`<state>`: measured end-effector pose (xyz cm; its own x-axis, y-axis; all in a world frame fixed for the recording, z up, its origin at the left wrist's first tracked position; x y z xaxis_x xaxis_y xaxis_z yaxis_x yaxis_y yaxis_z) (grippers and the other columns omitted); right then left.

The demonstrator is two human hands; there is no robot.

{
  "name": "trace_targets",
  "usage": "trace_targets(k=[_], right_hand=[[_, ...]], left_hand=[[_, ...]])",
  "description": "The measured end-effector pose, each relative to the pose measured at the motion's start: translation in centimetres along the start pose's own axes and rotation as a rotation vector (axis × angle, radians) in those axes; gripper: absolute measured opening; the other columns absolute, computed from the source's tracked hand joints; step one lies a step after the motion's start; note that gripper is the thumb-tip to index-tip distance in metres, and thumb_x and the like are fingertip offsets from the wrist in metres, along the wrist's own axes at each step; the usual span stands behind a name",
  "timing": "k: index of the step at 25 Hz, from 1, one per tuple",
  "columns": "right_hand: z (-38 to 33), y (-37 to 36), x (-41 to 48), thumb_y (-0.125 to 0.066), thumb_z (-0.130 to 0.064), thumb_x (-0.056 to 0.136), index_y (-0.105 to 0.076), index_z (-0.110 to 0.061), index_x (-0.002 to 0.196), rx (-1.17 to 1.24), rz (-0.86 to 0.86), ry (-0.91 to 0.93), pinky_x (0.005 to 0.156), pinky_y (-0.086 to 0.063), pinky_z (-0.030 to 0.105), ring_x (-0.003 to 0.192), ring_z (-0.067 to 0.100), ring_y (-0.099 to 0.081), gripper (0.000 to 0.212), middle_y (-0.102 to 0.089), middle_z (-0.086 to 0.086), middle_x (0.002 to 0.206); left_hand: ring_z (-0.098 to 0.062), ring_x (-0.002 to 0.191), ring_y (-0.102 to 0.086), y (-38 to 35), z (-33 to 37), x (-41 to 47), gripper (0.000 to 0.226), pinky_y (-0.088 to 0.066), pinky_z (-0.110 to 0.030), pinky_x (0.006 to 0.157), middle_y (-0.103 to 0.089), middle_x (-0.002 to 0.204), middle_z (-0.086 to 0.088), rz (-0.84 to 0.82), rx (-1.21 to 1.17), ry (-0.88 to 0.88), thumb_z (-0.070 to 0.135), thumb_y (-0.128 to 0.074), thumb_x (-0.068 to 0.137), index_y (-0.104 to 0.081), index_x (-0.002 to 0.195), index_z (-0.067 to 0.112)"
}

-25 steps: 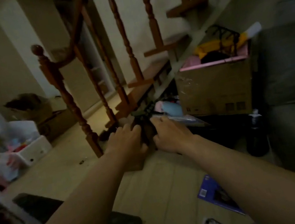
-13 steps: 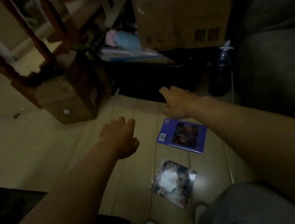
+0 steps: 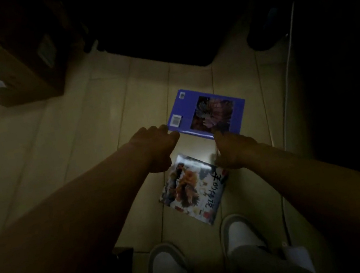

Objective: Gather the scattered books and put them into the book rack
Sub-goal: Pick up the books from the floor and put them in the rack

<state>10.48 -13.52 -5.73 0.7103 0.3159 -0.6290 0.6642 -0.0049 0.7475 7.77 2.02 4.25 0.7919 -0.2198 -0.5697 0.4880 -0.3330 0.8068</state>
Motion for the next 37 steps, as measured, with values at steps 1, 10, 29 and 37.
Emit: trace_targets(k=[1, 10, 29, 37], right_hand=[[0.7, -1.7, 0.4, -0.072, -0.042, 0.085, -0.030, -0.014, 0.143, 0.000, -0.028, -0.029, 0.095, -0.050, 0.045, 0.118, 0.034, -0.053, 0.077, -0.047, 0.014, 0.138], [1.9, -7.8, 1.9, -0.089, -0.050, 0.063, -0.040, -0.016, 0.130, 0.093, -0.034, -0.146, 0.088, -0.048, 0.042, 0.114, 0.030, -0.052, 0.089, -0.041, 0.010, 0.127], [3.3, -7.3, 1.7, -0.072, -0.039, 0.083, -0.047, -0.018, 0.112, 0.513, 0.203, -0.141, 0.082, -0.055, 0.046, 0.100, 0.024, -0.059, 0.043, -0.056, 0.005, 0.111], [2.3, -7.2, 1.1, -0.069, -0.025, 0.086, -0.042, -0.020, 0.128, 0.290, 0.259, -0.059, 0.084, -0.052, 0.045, 0.106, 0.031, -0.050, 0.050, -0.038, 0.012, 0.124]], left_hand=[[-0.032, 0.114, -0.051, -1.2, 0.6, 0.9, 0.065, -0.040, -0.038, 0.085, -0.043, 0.132, -0.015, -0.013, 0.001, -0.028, 0.037, -0.063, 0.090, -0.030, 0.142, 0.016], [-0.030, 0.118, -0.049, -10.6, 4.7, 6.5, 0.078, -0.045, -0.038, 0.088, -0.040, 0.139, -0.012, -0.079, -0.097, -0.181, 0.041, -0.069, 0.085, -0.027, 0.146, 0.013], [-0.032, 0.087, -0.061, -15.8, 0.2, 7.1, 0.005, -0.053, -0.039, 0.066, -0.059, 0.099, -0.018, -0.009, -1.238, 0.436, 0.004, -0.050, 0.090, -0.050, 0.091, 0.009], [-0.036, 0.108, -0.061, -14.8, 2.9, 6.1, 0.110, -0.049, -0.035, 0.085, -0.058, 0.130, -0.022, -0.099, -0.951, 0.113, 0.009, -0.075, 0.080, 0.004, 0.155, 0.023]])
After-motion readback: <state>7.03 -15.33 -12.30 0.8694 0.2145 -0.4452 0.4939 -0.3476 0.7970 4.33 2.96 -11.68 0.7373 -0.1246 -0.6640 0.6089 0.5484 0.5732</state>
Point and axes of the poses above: each hand's wrist, its own x-axis towards the middle knuckle, its own y-axis out of the back of the hand, z = x × y, the point moved 9 cm from there along x, towards the middle knuckle
